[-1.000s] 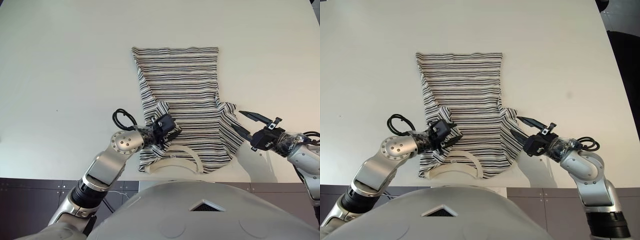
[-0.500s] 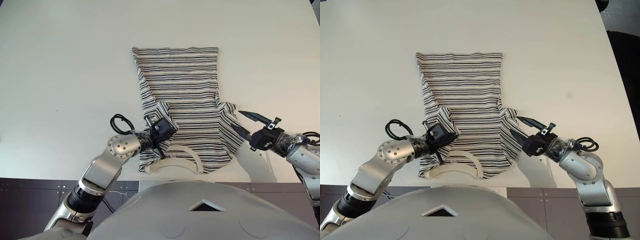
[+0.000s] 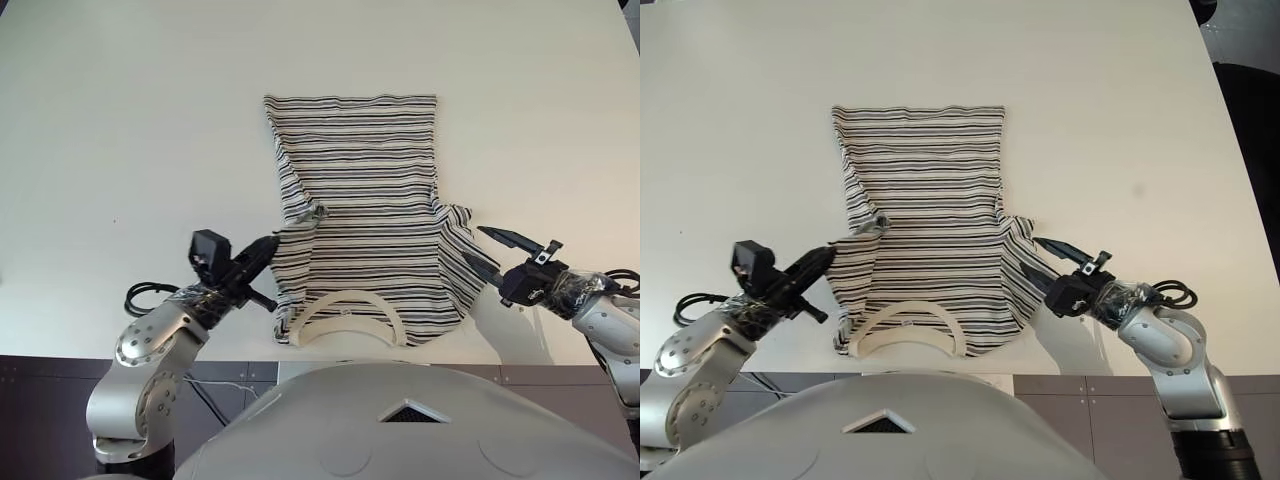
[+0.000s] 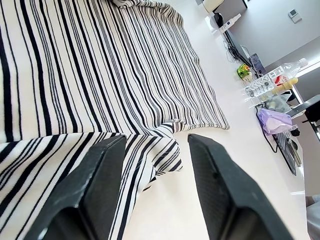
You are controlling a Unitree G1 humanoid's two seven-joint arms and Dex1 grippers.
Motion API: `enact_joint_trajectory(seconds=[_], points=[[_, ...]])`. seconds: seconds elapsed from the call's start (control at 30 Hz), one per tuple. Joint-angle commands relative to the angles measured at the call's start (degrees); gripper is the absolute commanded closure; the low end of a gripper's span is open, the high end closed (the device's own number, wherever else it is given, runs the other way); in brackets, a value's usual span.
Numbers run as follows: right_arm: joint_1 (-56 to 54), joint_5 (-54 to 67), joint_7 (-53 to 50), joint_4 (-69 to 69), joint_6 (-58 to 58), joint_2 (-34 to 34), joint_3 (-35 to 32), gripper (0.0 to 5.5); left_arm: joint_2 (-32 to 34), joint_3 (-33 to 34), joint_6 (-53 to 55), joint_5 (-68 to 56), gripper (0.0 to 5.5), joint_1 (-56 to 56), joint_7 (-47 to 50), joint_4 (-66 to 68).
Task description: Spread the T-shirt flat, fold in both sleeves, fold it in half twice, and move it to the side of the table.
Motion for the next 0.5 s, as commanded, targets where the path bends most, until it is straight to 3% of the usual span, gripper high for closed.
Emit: enact_joint_trajectory(seconds=[0.03, 0.2, 0.5], points=[[-0.31, -0.34, 0.63, 1.24, -0.60, -1.39, -0.94, 3.23, -1.74, 7.14, -2.75, -3.78, 5.37, 3.19, 0.46, 2.70], [-1.41, -1.02, 0.66, 2.31, -0.76, -1.30, -0.08, 3.23, -1.51, 14.41, -3.60, -11.12, 5.37, 2.00, 0.48, 4.82], [-2.08, -2.16, 1.49, 3.40, -0.78, -1.96, 0.74, 3.23, -0.50, 13.97, -4.49, -11.27, 5.37, 2.66, 1.37, 5.97]])
